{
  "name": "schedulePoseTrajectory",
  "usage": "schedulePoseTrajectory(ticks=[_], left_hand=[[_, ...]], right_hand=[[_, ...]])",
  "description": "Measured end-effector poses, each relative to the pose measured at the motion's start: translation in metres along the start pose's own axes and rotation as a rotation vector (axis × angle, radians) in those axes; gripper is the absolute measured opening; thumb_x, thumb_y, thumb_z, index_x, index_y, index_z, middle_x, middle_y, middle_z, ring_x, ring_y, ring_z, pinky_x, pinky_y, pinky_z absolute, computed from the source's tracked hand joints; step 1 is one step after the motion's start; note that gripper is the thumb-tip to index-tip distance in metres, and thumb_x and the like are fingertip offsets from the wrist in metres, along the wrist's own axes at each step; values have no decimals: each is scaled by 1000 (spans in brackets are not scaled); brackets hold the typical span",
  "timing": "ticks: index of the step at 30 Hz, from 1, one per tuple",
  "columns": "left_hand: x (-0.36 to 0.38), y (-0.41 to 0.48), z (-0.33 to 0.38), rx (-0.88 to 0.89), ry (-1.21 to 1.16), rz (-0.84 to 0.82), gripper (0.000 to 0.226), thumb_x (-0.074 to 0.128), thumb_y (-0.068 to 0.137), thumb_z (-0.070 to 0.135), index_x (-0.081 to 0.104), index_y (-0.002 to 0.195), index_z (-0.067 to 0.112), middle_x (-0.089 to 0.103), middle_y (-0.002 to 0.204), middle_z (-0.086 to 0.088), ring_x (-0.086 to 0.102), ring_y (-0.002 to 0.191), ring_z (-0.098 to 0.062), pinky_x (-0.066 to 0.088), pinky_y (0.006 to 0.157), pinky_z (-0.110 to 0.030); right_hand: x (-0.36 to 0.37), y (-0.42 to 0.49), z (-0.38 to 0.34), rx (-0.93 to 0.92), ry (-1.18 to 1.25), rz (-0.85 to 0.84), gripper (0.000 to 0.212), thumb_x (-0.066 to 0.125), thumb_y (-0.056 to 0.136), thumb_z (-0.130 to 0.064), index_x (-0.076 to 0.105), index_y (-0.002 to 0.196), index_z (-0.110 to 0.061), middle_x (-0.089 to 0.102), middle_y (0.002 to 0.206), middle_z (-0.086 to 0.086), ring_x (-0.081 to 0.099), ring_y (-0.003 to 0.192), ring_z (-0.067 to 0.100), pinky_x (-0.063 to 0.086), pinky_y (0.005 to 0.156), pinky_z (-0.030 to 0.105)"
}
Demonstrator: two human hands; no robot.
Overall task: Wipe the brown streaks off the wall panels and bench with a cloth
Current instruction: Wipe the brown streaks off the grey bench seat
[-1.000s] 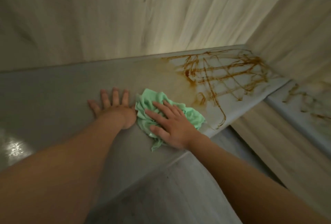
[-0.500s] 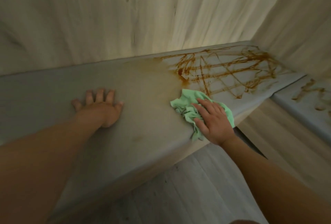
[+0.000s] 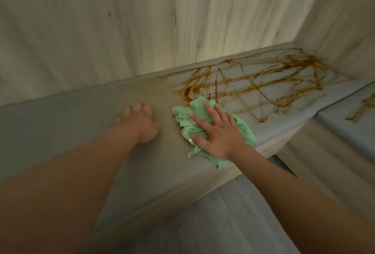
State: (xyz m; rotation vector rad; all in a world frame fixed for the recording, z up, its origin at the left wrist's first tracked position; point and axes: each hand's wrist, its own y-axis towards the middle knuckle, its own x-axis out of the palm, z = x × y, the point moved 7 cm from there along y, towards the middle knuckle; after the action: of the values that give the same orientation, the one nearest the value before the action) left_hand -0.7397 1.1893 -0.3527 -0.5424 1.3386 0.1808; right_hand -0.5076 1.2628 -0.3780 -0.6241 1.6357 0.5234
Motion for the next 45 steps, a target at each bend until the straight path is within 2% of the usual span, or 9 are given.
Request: schedulePoseTrajectory(ticks=[4, 7, 21, 28, 30, 33, 36, 41, 45], left_hand=[[28, 14, 12, 36, 36, -81, 64, 20, 103, 62, 2, 161, 42, -11, 172, 8, -13, 158, -33, 2, 120, -71], [38, 17, 11, 35, 50, -73, 65, 12, 102, 66, -4, 161, 44, -16, 171, 9, -18, 157, -31, -3, 119, -72], [47, 27, 5, 18, 82, -171, 67, 10, 101, 68, -17, 158, 46, -32, 166, 10, -33, 152, -33, -10, 116, -73], [46, 25, 8, 10, 71, -146, 67, 13, 102, 67, -16, 159, 45, -31, 167, 10, -34, 151, -32, -12, 115, -74], [46, 25, 9, 5, 74, -139, 67, 14, 102, 66, -15, 159, 45, -31, 167, 10, -34, 151, -32, -11, 115, -74], [48, 27, 8, -4, 87, -144, 67, 14, 102, 67, -17, 158, 46, -31, 167, 10, -35, 151, -31, -12, 115, -74], [48, 28, 9, -8, 95, -147, 68, 14, 102, 66, -17, 158, 46, -31, 167, 10, -35, 151, -30, -13, 115, -73], [48, 27, 9, -34, 86, -148, 66, 16, 102, 66, -13, 159, 48, -28, 167, 14, -31, 153, -27, -11, 118, -70], [47, 27, 7, -48, 83, -150, 65, 16, 102, 66, -11, 158, 49, -26, 167, 15, -30, 153, -26, -12, 118, -69]], right_hand=[[-1, 32, 23, 56, -13, -41, 71, 13, 90, -87, -3, 155, -63, -7, 173, -12, -11, 159, 23, -4, 127, 54], [-2, 58, 26, 46, -13, -40, 70, 14, 92, -85, 1, 157, -61, -2, 173, -12, -6, 160, 22, -2, 127, 54], [-9, 221, 50, 166, 22, -35, 79, 17, 90, -82, 15, 161, -48, 11, 173, -6, 7, 159, 26, 6, 126, 56], [-3, 262, 8, 428, 49, -93, 76, 19, 100, -65, 11, 166, -27, 1, 172, 16, -5, 156, 47, -5, 123, 65], [4, 267, -35, 322, 37, -132, 77, 20, 99, -67, 7, 166, -29, -2, 172, 17, -7, 156, 48, -7, 121, 67], [17, 260, -102, -138, 1, -171, 71, 24, 99, -73, 12, 163, -46, 0, 174, 4, -3, 159, 36, -5, 123, 61], [13, 244, -98, -415, 10, -139, 63, 30, 98, -75, 21, 158, -55, 12, 172, -9, 7, 159, 21, 3, 127, 51], [0, 239, 2, -166, -8, -103, 74, 24, 93, -82, 17, 160, -52, 9, 173, -10, 7, 159, 22, 5, 127, 48], [6, 215, 6, -166, -13, -126, 74, 20, 92, -84, 8, 159, -55, 3, 174, -7, 0, 160, 24, -1, 127, 50]])
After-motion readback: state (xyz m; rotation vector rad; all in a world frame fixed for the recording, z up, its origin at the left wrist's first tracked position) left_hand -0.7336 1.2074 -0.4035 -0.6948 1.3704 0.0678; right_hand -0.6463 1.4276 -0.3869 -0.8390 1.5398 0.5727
